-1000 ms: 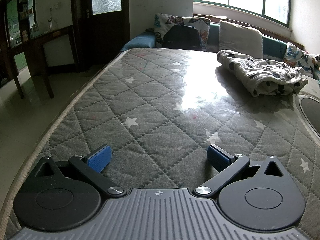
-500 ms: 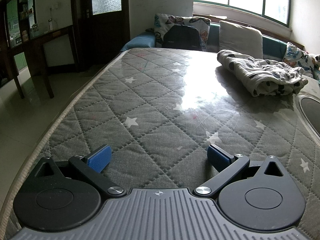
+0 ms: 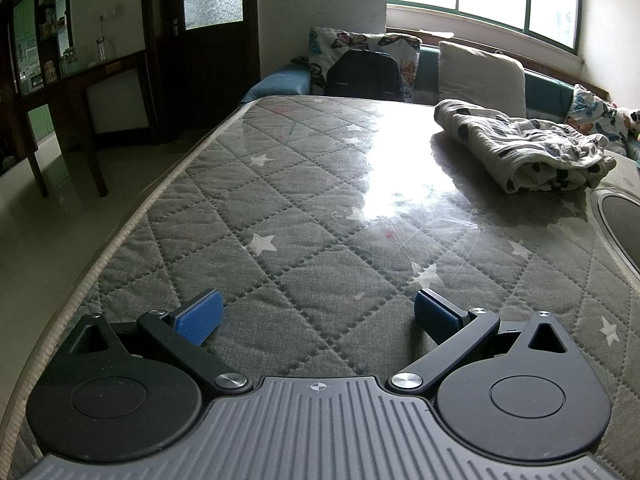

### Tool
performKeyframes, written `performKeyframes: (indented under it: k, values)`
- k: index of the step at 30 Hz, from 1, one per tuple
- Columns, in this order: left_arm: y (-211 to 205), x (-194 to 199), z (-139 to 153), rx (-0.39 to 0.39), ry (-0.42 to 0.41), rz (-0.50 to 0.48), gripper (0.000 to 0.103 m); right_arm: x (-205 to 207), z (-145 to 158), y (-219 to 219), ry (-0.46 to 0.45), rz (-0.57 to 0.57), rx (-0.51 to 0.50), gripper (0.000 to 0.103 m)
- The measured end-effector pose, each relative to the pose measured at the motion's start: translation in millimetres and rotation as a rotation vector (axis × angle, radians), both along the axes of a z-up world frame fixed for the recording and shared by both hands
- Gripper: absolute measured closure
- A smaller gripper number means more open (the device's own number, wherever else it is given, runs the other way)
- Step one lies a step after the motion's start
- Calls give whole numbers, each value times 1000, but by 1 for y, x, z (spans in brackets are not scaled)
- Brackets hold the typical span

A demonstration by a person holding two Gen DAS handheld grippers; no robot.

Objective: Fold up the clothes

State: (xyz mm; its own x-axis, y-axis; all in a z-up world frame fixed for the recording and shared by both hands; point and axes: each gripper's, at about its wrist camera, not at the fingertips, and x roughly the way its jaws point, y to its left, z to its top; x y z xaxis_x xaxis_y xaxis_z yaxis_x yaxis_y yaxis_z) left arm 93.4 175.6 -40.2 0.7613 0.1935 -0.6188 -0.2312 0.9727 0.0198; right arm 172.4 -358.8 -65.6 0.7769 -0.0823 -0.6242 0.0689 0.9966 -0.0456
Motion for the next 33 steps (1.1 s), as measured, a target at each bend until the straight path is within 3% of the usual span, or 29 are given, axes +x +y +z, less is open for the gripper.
performKeyframes:
  k: [16,28,33]
  values:
    - [-1,0,0,5,0,-1,0,-1,0,0,4,8,-11,0]
    - [-22,-8,8,-51,8,-35,0,-15,17,35,-61,116,-72,0]
    - [-40,-14,11,-15,24,-57,0,-28,30,48,-86,159,-71,0]
